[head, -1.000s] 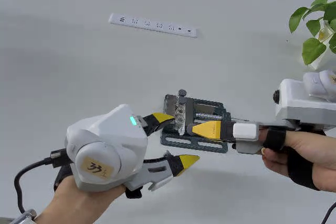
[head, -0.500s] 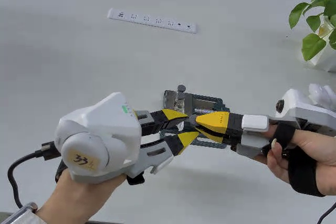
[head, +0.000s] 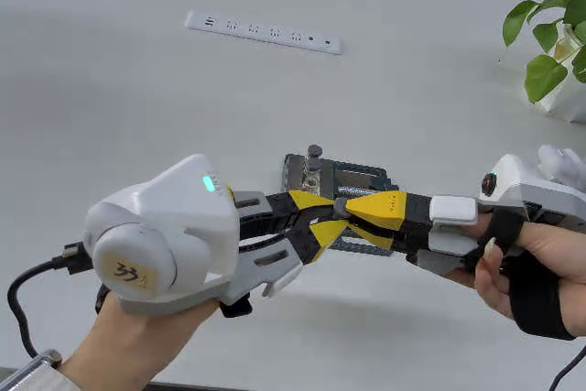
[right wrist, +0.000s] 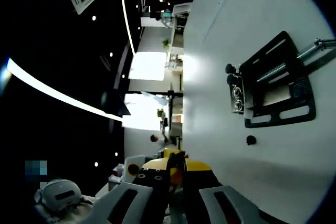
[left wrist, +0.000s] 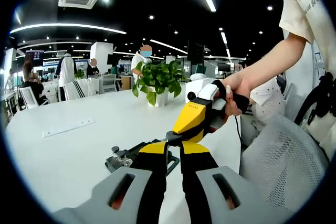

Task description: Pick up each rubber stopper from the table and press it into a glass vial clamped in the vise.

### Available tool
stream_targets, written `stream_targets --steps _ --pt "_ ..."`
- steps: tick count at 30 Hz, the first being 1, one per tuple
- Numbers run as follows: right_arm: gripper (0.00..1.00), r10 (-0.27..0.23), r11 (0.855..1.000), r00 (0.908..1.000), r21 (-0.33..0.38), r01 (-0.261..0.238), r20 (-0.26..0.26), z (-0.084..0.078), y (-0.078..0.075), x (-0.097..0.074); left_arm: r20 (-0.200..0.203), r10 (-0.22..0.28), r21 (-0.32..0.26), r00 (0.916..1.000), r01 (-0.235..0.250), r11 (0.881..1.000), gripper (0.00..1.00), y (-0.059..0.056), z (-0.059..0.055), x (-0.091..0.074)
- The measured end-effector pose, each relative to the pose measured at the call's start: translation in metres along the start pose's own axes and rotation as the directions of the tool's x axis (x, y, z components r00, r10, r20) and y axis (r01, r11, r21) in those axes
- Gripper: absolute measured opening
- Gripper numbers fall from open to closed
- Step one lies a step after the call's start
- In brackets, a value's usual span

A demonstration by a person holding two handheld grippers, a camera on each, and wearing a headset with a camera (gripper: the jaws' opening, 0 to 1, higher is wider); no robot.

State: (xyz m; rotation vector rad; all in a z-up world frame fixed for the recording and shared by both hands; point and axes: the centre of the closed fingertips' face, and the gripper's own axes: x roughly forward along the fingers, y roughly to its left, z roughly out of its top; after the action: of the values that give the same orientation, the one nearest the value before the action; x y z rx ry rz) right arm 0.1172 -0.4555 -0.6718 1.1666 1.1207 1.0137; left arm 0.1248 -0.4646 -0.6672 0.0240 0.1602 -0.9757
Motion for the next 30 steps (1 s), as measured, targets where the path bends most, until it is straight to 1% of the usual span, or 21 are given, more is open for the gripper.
stream_targets --steps 3,7,10,14,18,22,24,27,30 --pt "0.04 -0.004 1.0 1.0 0.007 0.004 -0.005 -0.002 -0.0002 0.0011 -0.008 -0.005 0.013 1.0 0.005 1.0 0.05 -0.0003 -0.0014 -0.0002" --pt "0.04 -0.005 1.0 0.9999 0.008 0.005 -0.016 -0.0043 0.0005 0.0016 -0.009 -0.013 0.008 0.9999 0.013 1.0 0.04 -0.001 -0.0014 -0.0005" --pt "0.04 -0.002 1.0 0.9998 0.02 0.002 -0.022 -0.0014 -0.0011 -0.0003 -0.007 -0.02 0.006 0.9998 0.02 1.0 0.04 -0.0014 -0.0012 -0.0006" --pt "0.04 -0.004 1.0 0.9996 0.022 0.004 -0.028 -0.0041 -0.0006 0.0003 -0.008 -0.028 0.005 0.9996 0.028 1.0 0.03 -0.0016 -0.0021 -0.0005" --pt "0.05 -0.014 1.0 0.9994 -0.011 0.014 -0.031 -0.0058 -0.0006 0.0002 -0.011 -0.029 0.007 0.9995 0.029 1.0 0.03 -0.0016 -0.0037 0.0003" --pt "0.05 -0.022 0.999 0.9992 -0.025 0.021 -0.034 -0.0066 -0.0004 -0.0007 -0.009 -0.031 0.007 0.9995 0.031 1.0 0.03 -0.0025 -0.0037 0.001" --pt "0.05 -0.035 0.999 0.999 -0.035 0.034 -0.026 -0.0052 -0.0022 -0.0023 -0.017 -0.03 0.014 0.9994 0.03 0.999 0.03 -0.0023 -0.005 0.001" --pt "0.04 -0.03 0.999 0.9992 -0.035 0.029 -0.027 -0.0038 -0.0015 -0.0048 -0.016 -0.036 0.007 0.9992 0.036 0.999 0.03 -0.0031 -0.0057 0.0005" --pt "0.05 -0.049 0.997 0.9986 -0.052 0.048 -0.019 -0.0016 -0.004 -0.0064 -0.016 -0.034 0.002 0.9993 0.035 0.999 0.03 -0.0026 -0.0067 -0.0001"
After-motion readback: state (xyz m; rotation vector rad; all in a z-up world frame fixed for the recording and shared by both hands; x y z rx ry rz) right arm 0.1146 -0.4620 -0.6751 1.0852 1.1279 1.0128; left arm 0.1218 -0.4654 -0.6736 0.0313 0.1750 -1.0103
